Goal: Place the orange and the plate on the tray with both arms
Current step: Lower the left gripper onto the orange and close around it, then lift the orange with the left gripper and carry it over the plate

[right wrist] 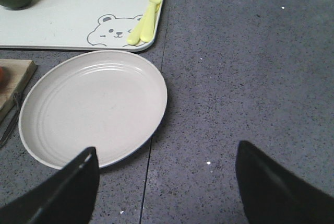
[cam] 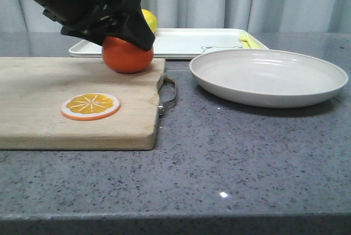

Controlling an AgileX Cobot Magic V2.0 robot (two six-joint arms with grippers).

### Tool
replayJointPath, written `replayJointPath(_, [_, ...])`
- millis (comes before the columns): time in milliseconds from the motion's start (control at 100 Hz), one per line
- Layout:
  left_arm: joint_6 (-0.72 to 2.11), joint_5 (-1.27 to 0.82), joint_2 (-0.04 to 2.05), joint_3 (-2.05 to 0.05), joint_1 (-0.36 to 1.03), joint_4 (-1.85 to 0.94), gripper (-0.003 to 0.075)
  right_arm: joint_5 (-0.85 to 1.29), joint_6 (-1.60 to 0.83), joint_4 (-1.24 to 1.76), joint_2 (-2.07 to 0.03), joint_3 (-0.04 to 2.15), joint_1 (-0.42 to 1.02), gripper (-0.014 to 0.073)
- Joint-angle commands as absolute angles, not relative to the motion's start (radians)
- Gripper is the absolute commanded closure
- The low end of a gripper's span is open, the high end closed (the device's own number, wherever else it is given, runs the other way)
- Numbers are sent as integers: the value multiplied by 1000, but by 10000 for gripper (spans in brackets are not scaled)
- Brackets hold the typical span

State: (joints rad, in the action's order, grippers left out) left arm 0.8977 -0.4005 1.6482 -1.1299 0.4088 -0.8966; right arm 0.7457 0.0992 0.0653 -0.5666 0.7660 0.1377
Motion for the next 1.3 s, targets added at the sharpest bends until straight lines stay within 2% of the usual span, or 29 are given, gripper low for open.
replayJointPath(0, [895,-385,1625,-1153,417,-912,193,678,95,68,-576,802,132,43])
replayJointPath(100, [895,-385,1625,-1153,417,-912,256,684,95,68,-576,802,132,43])
replayJointPath(260, [895,-385,1625,-1153,417,-912,423,686,95,68,-576,802,132,43])
replayJointPath(390, [895,-399,1625,-1153,417,-936,495,690,95,68,-576,802,132,43])
replayJointPath(790, [897,-538,1595,-1302,428,-969,496,696,95,68,-576,802,132,43])
replayJointPath(1000, [902,-466,1608,-1345,514,-969,496,695,95,68,-576,802,132,43])
replayJointPath(1289, [927,-428,1742,-1441,666,-969,496,695,95,68,-576,802,132,43])
